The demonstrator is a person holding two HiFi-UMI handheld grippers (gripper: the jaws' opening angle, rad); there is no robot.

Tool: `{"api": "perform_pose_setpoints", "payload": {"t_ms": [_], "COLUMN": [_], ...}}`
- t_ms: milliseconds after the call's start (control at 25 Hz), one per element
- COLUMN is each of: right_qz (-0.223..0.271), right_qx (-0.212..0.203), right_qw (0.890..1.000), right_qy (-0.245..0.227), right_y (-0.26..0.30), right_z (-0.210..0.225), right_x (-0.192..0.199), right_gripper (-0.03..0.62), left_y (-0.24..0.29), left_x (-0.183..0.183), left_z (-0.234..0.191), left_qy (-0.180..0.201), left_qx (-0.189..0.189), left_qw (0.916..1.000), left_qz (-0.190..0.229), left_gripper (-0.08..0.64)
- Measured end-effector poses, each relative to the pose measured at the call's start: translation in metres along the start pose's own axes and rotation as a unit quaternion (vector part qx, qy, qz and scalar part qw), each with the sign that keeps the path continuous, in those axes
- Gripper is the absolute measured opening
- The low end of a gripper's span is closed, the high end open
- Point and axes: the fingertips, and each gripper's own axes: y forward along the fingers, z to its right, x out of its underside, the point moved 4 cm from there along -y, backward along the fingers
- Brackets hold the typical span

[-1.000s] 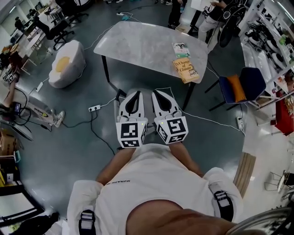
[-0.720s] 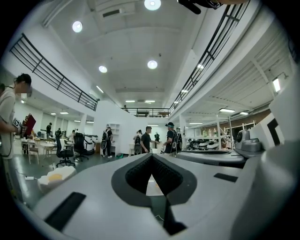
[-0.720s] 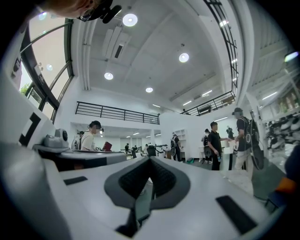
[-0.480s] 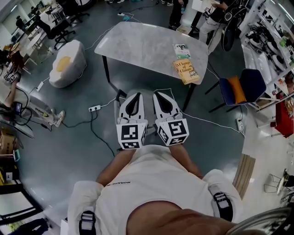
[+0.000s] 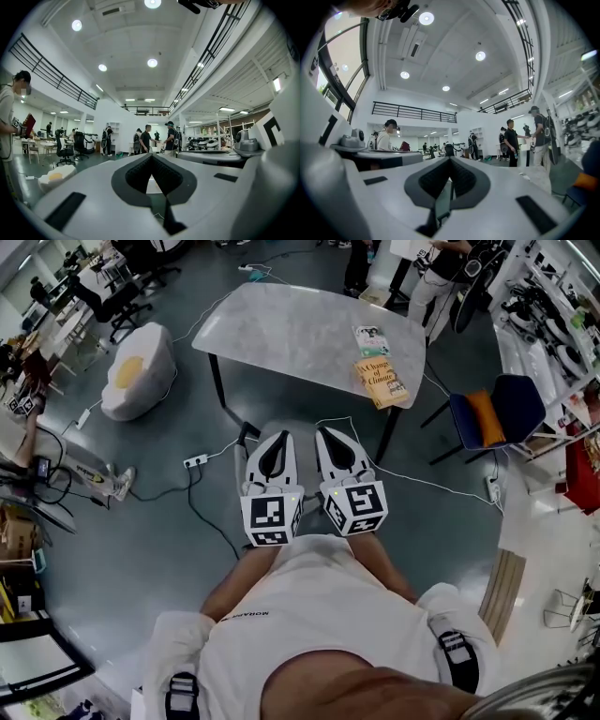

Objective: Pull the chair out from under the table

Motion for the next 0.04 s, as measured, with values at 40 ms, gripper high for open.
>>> {"api": "perform_pose_setpoints", "payload": {"t_ms": [40], "right_qz": [0.001], "right_qx": [0.001], "right_qw": [1.000], "right_qy": [0.000], "right_y": [0.0008], "right_z": [0.0022], "right_x": [-0.0001], "right_gripper": [0.012], "left_y": [0.0017], "left_x": [-0.0005], "left_z": [0.0005], "left_qy": [0.001], "left_qx": [0.000], "left_qw": [1.0000], "left_qz": [0.001], "left_gripper": [0.003]}}
